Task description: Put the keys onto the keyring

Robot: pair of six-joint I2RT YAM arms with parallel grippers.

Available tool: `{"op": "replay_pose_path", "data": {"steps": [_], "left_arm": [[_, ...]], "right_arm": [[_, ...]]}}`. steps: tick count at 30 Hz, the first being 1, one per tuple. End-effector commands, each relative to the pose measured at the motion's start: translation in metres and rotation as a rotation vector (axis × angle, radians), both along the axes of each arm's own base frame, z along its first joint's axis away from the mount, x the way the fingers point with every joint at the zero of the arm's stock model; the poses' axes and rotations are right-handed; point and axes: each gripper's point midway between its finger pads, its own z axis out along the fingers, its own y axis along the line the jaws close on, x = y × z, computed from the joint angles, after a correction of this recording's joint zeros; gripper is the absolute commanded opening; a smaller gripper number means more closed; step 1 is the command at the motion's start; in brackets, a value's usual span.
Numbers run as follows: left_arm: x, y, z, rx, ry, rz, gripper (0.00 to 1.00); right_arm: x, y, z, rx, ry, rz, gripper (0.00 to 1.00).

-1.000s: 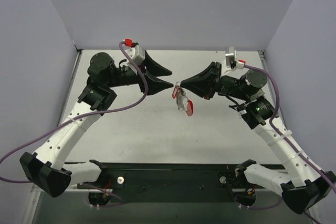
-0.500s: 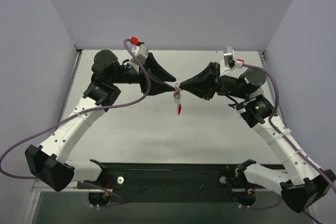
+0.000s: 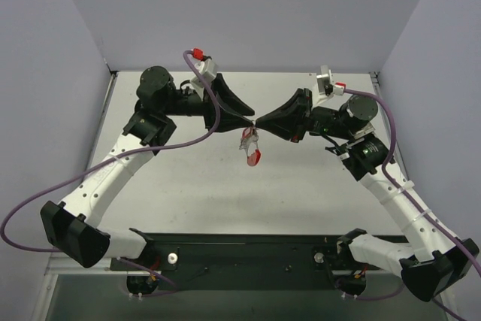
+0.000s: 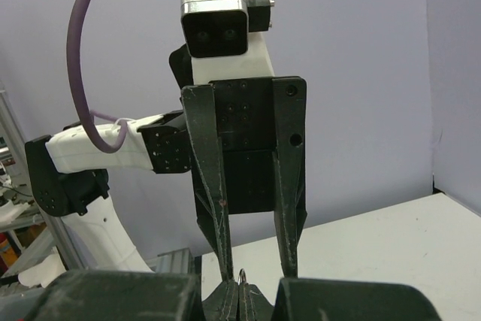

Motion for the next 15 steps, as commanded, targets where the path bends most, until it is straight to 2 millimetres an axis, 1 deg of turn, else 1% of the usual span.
{"op": "replay_pose_path", "data": {"steps": [1, 6, 8, 10, 13, 14, 15], "left_arm": [[0.002, 0.001, 0.016, -0.011, -0.050, 0.020, 0.44], [0.000, 0.000, 0.017, -0.014, -0.057, 0.014, 0.37], [-0.002, 0.000, 0.018, -0.013, -0.061, 0.006, 0.28], [-0.004, -0.001, 0.018, -0.010, -0.068, 0.002, 0.16], [-0.006, -0.003, 0.018, -0.007, -0.075, -0.002, 0.03], [-0.007, -0.004, 0.018, -0.007, -0.078, -0.003, 0.00], [-0.008, -0.004, 0.018, -0.006, -0.077, -0.005, 0.00]], "right_arm": [[-0.012, -0.004, 0.038, 0.058, -0.145, 0.031, 0.00], [-0.009, -0.003, 0.036, 0.052, -0.138, 0.030, 0.00], [-0.008, -0.002, 0.036, 0.053, -0.137, 0.029, 0.00], [-0.008, -0.003, 0.036, 0.053, -0.136, 0.026, 0.00], [-0.006, -0.002, 0.036, 0.051, -0.131, 0.023, 0.00], [-0.005, -0.002, 0.035, 0.049, -0.128, 0.023, 0.00], [-0.005, -0.001, 0.034, 0.048, -0.125, 0.023, 0.00]]}}
